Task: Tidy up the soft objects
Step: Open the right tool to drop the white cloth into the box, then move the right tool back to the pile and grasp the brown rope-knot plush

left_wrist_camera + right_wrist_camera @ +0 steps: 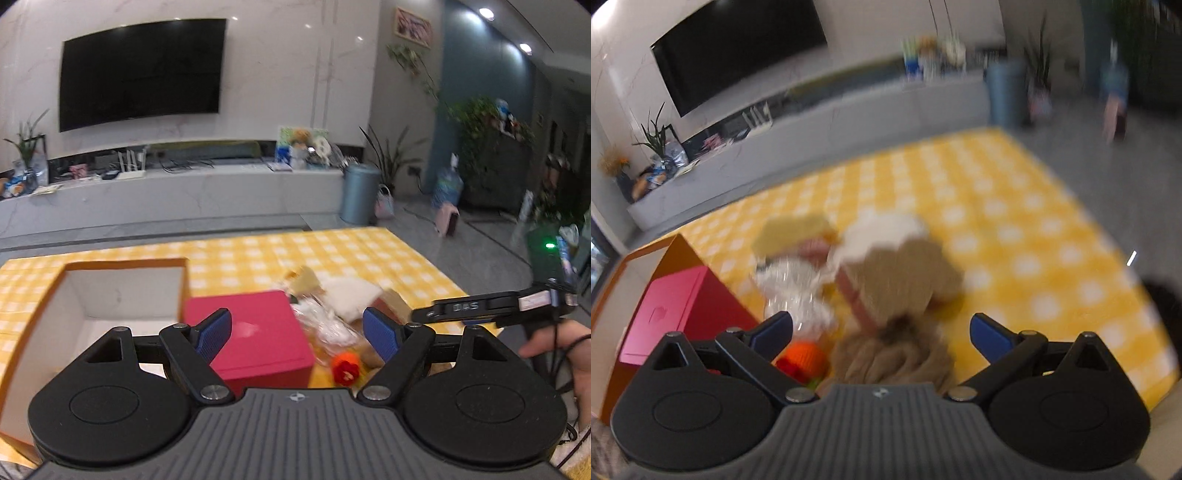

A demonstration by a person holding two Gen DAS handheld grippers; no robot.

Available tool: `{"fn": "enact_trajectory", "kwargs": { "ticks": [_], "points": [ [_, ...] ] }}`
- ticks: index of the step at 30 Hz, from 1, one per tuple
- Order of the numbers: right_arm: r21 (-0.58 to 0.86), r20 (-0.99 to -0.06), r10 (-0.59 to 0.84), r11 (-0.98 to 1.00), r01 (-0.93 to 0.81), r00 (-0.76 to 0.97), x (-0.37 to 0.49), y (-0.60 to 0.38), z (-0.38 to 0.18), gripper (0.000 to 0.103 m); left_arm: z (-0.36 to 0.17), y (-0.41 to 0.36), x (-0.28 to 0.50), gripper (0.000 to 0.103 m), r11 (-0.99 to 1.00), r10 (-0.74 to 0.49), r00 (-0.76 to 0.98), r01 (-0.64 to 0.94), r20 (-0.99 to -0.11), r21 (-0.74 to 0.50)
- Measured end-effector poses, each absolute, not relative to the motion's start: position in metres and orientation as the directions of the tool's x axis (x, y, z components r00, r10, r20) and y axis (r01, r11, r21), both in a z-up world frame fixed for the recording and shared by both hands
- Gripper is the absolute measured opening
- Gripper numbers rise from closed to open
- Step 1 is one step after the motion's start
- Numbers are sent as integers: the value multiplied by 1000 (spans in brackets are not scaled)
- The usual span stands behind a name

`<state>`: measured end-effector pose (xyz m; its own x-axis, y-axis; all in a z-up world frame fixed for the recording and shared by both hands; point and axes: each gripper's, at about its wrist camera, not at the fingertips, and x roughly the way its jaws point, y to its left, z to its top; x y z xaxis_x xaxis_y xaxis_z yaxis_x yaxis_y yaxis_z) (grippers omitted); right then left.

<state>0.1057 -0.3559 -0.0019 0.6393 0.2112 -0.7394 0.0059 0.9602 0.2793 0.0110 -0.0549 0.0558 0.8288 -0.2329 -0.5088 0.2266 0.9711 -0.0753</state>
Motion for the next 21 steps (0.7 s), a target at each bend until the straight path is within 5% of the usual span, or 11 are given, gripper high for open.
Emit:
{"fn": "enact_trajectory", "kwargs": {
  "ticks": [6,16,21],
  "points": [
    [174,-876,112,981,91,469,124,-345,-41,100,38,-80,22,95,965,-245,767,250,-593,-77],
    [247,-915,169,953,175,367,143,-345,-72,100,27,-85,18,95,970,-211,759,239,-616,-38],
    [180,-908,150,983,39,392,142,-329,-67,87,27,-79,11,95,971,-208,765,236,-609,-35]
  ]
}}
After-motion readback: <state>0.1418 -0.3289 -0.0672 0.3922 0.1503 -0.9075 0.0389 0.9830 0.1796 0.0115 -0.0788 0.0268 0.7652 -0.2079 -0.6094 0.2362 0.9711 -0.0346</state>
